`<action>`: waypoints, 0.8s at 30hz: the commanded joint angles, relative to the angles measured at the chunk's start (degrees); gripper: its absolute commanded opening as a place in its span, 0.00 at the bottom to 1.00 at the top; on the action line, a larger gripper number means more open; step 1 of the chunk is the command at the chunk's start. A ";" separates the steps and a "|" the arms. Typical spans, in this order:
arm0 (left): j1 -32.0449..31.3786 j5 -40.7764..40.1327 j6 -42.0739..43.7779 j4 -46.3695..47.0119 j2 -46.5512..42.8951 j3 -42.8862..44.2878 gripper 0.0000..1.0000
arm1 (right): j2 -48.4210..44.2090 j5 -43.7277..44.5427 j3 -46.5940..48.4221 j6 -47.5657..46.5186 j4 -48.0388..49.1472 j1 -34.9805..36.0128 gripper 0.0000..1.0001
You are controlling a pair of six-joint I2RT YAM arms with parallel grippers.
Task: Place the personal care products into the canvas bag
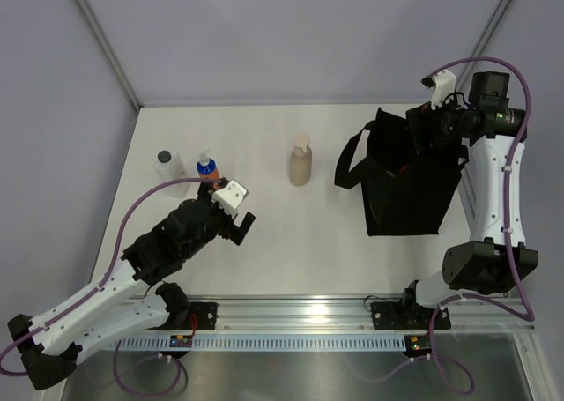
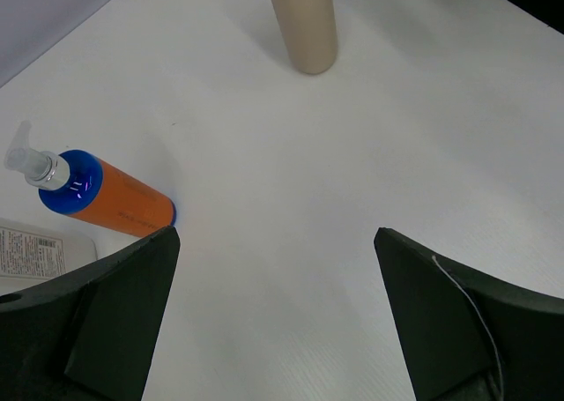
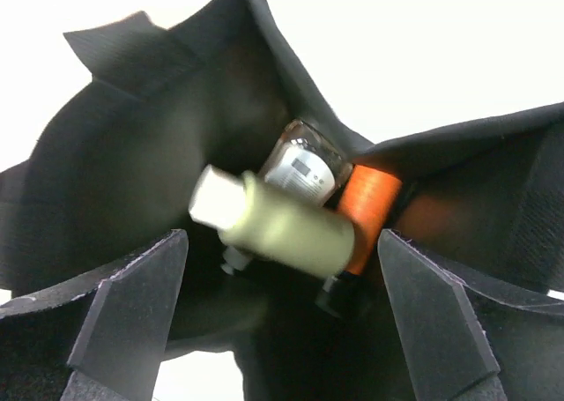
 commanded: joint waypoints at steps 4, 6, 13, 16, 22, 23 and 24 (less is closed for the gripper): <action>0.01 1.27 -1.99 3.31 -0.66 0.73 0.99 | -3.35 -4.08 5.38 3.59 -1.79 -0.22 0.99; 0.01 2.58 -3.74 4.19 -0.75 1.17 0.99 | -4.22 -5.22 6.52 4.73 -1.44 -0.13 1.00; 0.01 4.79 -14.29 6.39 1.53 3.98 0.99 | -9.50 -10.31 7.32 9.48 1.63 -0.22 0.99; 0.01 3.65 -22.26 7.09 2.50 5.65 0.99 | -12.83 -13.56 5.91 9.84 2.25 -0.22 1.00; 0.01 -5.13 -41.00 2.01 8.12 11.18 0.99 | -22.76 -21.65 -1.73 8.96 4.71 -0.22 0.99; 0.10 -5.93 -42.50 -1.23 9.44 12.67 0.99 | -23.82 -23.05 -3.83 8.87 4.71 -0.22 0.99; 0.01 -6.81 -44.17 -2.65 12.15 15.65 0.99 | -26.44 -24.89 -5.15 9.04 4.97 -0.22 0.99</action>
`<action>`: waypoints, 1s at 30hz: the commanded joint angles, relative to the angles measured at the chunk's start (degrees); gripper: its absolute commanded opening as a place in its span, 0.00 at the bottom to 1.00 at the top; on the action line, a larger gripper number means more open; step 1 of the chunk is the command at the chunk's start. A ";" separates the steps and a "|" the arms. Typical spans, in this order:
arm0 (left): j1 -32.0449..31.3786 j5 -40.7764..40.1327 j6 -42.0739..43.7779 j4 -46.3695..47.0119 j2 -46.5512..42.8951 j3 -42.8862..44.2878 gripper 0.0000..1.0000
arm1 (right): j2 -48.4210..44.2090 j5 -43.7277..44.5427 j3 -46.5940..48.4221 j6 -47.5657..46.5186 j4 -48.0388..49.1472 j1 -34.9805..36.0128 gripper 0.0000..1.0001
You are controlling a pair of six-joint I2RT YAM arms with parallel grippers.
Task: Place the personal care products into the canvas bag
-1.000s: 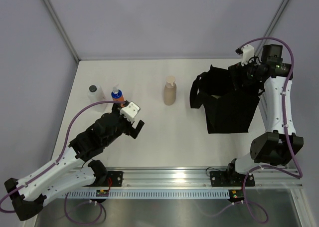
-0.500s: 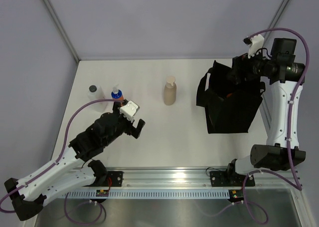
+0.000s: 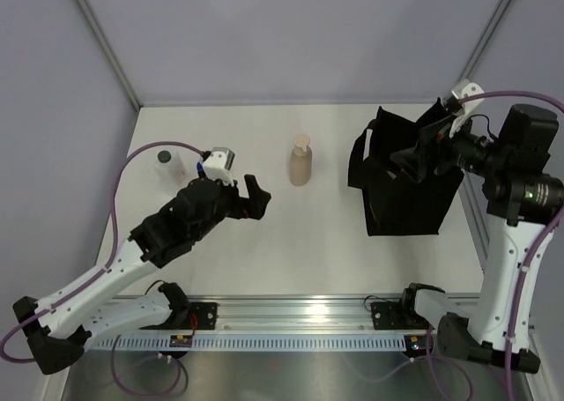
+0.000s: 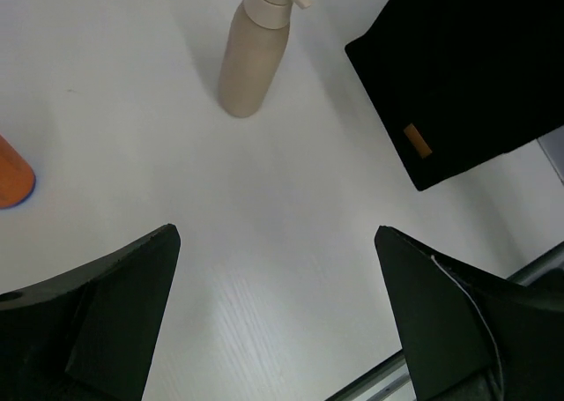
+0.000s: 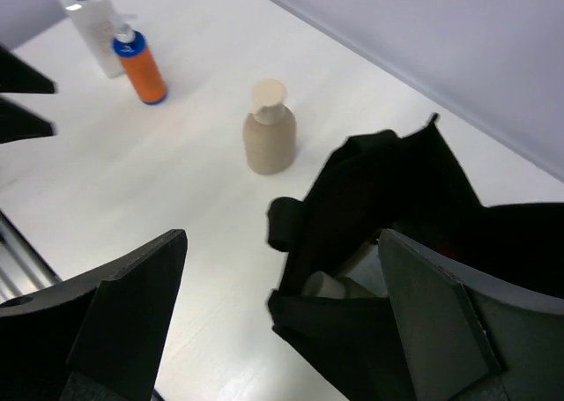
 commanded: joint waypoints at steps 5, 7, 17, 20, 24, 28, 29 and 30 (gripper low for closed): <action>0.01 -9.30 -14.40 -10.87 12.09 14.09 0.99 | -12.20 -8.85 -14.63 3.11 6.56 -0.22 1.00; 0.01 -8.43 -13.88 -10.27 16.31 16.46 0.99 | -15.46 -9.12 -18.08 3.63 8.67 -0.22 0.99; 0.01 -12.56 -11.35 -12.22 43.36 38.51 0.99 | -23.81 -6.49 -32.85 7.68 15.97 -0.22 0.99; 0.10 -11.33 -3.97 -6.42 46.99 40.20 0.99 | -25.13 -5.52 -34.70 7.50 16.50 -0.31 1.00; 1.85 -3.52 6.31 -2.18 52.17 42.13 0.99 | -26.98 -5.60 -36.90 8.21 18.35 -0.57 0.99; 4.75 0.27 9.14 -2.88 56.22 45.21 0.99 | -27.42 -6.04 -38.39 8.21 19.40 -0.75 1.00; 5.54 0.97 9.58 -2.71 56.92 45.91 0.99 | -27.51 -6.30 -38.57 8.12 19.75 -0.75 1.00; 5.81 1.59 11.15 -2.27 57.71 46.35 0.99 | -27.51 -6.39 -38.83 8.12 20.19 -0.75 1.00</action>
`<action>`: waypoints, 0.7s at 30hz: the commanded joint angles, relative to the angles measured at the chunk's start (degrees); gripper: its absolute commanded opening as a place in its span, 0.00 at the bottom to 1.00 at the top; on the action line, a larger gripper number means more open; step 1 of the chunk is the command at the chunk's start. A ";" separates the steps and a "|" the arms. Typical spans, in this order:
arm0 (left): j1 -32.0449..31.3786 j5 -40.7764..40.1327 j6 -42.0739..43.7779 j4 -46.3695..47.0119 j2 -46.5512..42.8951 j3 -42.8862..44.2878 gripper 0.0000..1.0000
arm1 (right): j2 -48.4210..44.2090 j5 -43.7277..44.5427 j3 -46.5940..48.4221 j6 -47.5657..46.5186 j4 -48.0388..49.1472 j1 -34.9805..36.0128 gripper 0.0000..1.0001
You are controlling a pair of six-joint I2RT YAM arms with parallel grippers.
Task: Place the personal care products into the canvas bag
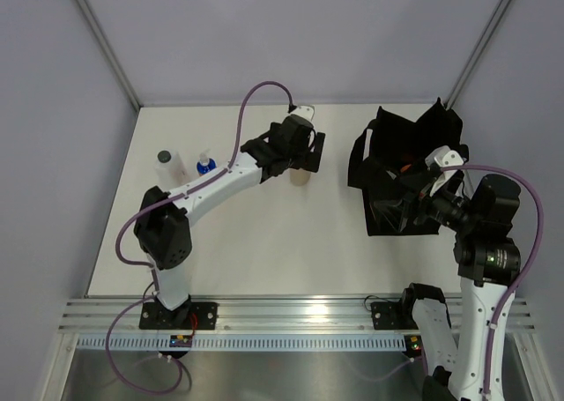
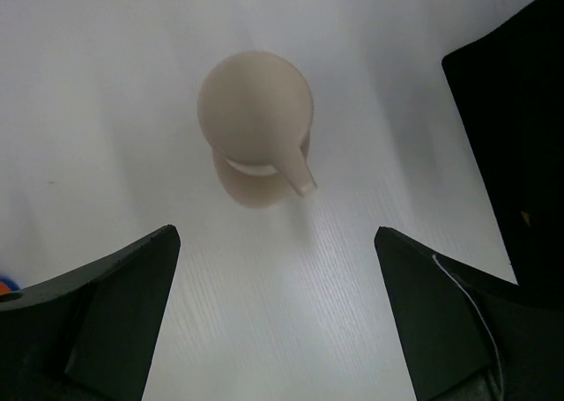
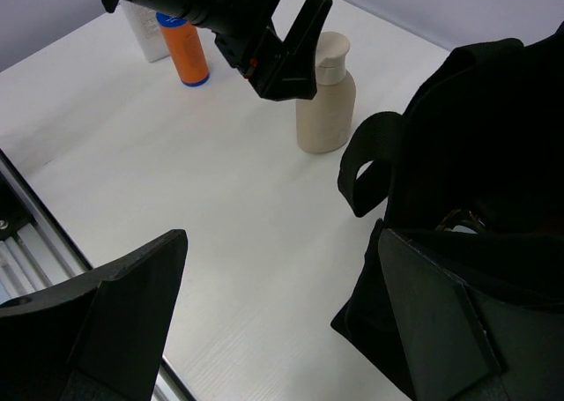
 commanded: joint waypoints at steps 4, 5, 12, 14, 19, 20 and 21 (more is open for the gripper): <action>2.91 6.52 9.12 4.49 6.13 6.38 0.99 | -0.74 -0.32 -2.36 0.08 4.22 -0.38 1.00; 3.35 7.40 9.74 3.88 6.93 7.44 0.99 | -1.00 -0.40 -2.54 -0.10 4.22 -0.38 0.99; 5.20 12.33 12.03 5.46 10.01 7.97 0.97 | -1.70 -1.02 -3.95 -0.54 4.49 -0.46 0.99; 5.37 12.33 11.94 5.54 10.62 8.15 0.96 | -1.79 -1.02 -4.03 -0.72 4.57 -0.46 1.00; 5.64 11.01 11.77 7.12 12.82 8.24 0.95 | -2.05 -1.28 -4.12 -0.45 4.57 -0.46 1.00; 5.72 10.49 11.68 7.39 13.08 8.32 0.94 | -2.05 -1.28 -4.12 -0.54 4.57 -0.46 1.00; 5.81 10.39 11.68 7.65 13.78 8.50 0.93 | -2.05 -1.37 -4.21 -0.54 4.49 -0.46 0.99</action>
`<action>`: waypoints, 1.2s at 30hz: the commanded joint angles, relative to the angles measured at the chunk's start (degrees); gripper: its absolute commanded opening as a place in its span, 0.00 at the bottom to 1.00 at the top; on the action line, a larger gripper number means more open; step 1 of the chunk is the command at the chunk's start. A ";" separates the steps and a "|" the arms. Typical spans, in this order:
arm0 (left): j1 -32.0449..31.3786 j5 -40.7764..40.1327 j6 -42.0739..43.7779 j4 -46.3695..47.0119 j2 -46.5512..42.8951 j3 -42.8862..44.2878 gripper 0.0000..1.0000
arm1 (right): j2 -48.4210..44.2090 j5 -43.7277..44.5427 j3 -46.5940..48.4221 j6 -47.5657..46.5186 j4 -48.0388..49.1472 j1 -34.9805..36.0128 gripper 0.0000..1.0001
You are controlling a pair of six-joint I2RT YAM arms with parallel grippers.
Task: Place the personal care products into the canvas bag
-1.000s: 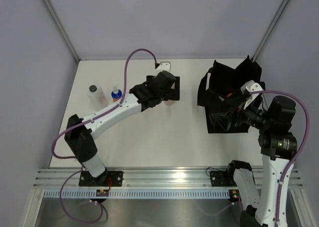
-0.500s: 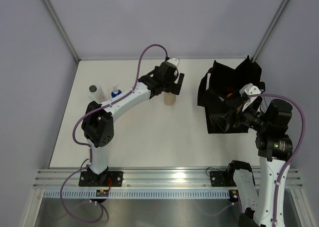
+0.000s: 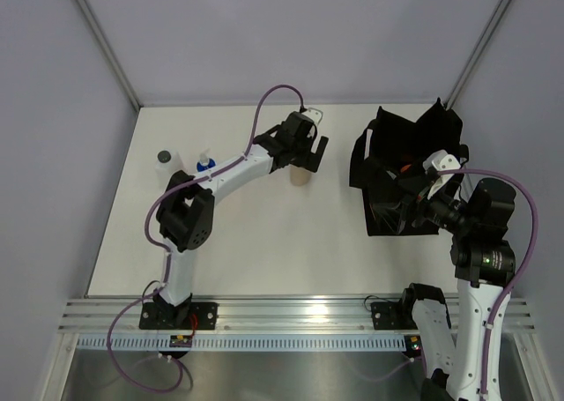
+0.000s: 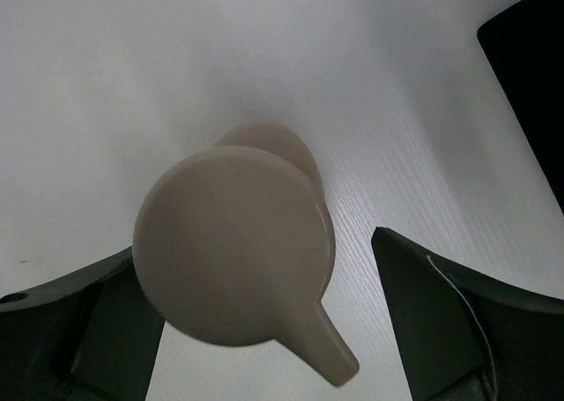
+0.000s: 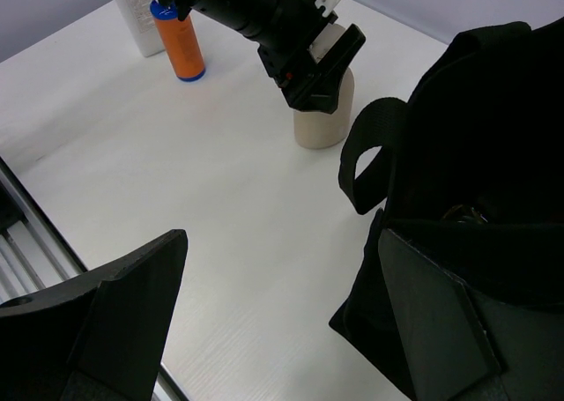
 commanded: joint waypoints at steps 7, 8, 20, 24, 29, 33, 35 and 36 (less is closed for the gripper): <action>1.14 -1.53 0.07 7.81 2.32 1.86 0.86 | -0.50 -1.24 -0.52 -0.45 2.10 -0.51 0.99; 1.14 -1.79 -0.19 8.24 2.32 1.68 0.82 | -0.59 -1.24 -0.52 -0.45 2.10 -0.51 0.99; 1.31 -1.10 3.40 12.38 -1.63 -2.19 0.11 | -0.77 -0.71 -0.70 -0.54 1.93 -1.12 0.99; 1.40 1.89 5.60 13.43 -7.24 -4.03 0.00 | -0.50 -0.19 0.53 -0.02 1.84 -1.39 0.99; 1.31 10.39 5.61 15.01 -16.12 -4.74 0.00 | 2.73 3.14 7.11 1.13 -0.70 -1.39 0.99; 0.79 14.29 3.76 19.75 -23.77 -4.39 0.00 | 7.31 4.56 17.03 4.02 -4.30 -1.39 1.00; 0.17 15.78 2.80 20.55 -26.41 -2.38 0.00 | 9.25 5.35 19.68 5.43 -4.84 -1.39 1.00; 0.08 16.48 2.10 21.51 -26.86 -1.50 0.00 | 9.78 6.05 22.13 7.87 -4.58 -1.39 0.99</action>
